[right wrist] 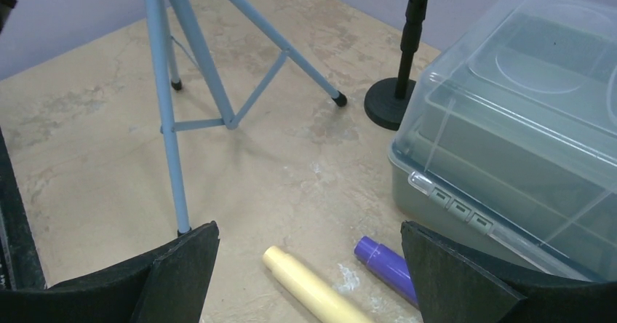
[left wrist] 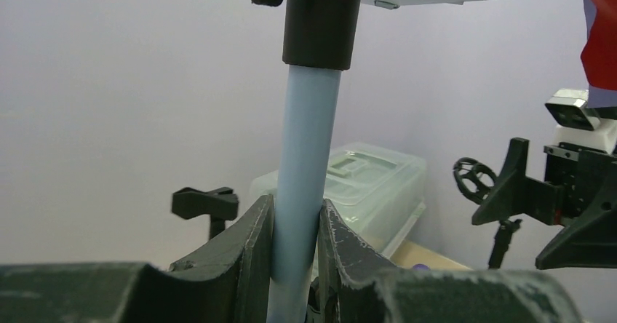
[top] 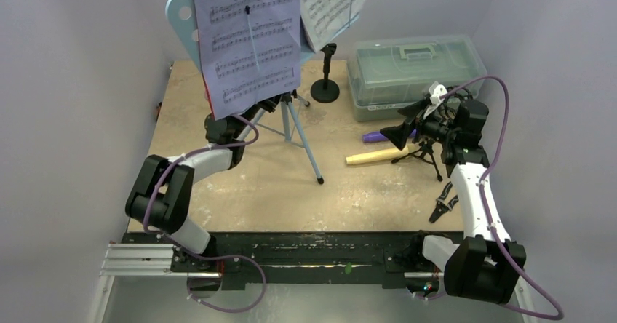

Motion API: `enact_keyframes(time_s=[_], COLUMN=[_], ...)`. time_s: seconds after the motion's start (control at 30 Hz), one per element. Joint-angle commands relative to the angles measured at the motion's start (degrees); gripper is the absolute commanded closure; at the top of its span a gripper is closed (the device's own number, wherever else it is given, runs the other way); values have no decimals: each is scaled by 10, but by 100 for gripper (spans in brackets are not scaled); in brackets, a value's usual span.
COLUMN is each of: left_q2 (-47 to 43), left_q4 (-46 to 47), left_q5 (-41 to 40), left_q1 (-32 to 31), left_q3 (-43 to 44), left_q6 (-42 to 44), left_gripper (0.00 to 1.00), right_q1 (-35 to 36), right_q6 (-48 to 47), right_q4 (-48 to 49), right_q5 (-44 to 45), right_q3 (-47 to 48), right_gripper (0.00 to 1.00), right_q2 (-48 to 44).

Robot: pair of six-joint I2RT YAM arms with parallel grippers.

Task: Pack up the instrument practice props
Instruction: Adjust the music stand at the center of the board.

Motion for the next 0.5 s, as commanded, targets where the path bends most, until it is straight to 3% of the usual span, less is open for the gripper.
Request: enact_keyframes(time_s=[0.0, 0.47], left_q2=[50, 183], left_q4=[93, 148], left_q5=[114, 167], left_q1=[-8, -9], left_q3=[80, 197], left_q6=[-117, -236], left_gripper=[100, 100], right_q1=[-2, -2], right_q6=[-15, -20], right_q4=[8, 7], right_q5=[-23, -23], right_q3=[7, 4], right_gripper=[1, 1], right_q2=[-17, -10])
